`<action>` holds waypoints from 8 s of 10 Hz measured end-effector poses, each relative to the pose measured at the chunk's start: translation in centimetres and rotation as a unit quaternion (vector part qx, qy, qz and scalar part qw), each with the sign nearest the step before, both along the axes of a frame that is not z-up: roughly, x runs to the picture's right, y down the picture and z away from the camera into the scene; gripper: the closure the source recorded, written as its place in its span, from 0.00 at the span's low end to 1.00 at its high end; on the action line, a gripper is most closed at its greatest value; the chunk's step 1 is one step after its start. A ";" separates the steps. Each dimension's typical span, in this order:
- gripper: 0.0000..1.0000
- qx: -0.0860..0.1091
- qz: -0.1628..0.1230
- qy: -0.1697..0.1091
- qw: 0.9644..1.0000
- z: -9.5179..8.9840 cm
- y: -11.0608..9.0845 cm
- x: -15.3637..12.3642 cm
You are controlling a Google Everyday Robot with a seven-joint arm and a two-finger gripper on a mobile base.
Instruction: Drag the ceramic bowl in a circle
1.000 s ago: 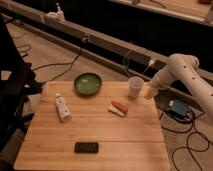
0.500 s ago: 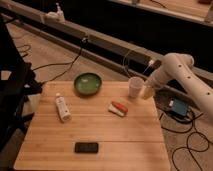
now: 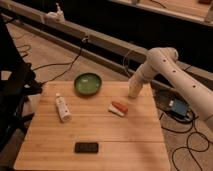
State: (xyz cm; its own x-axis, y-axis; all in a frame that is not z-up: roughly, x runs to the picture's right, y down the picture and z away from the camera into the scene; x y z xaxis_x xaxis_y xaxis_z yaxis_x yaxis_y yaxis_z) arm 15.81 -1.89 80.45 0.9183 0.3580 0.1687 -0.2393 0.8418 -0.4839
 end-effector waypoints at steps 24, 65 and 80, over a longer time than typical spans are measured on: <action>0.36 -0.021 -0.061 -0.151 0.986 12.1 1.2 -25.1; 1.00 -0.143 -0.066 -0.134 0.978 8.4 7.2 -11.8; 1.00 -0.152 -0.143 -0.200 0.957 6.8 9.0 -18.4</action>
State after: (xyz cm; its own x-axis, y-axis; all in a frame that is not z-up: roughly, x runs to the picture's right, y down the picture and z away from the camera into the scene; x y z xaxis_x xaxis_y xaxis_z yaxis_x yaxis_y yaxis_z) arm -2.62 7.10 87.26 0.8695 0.1912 0.4555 0.2353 0.6504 -0.7222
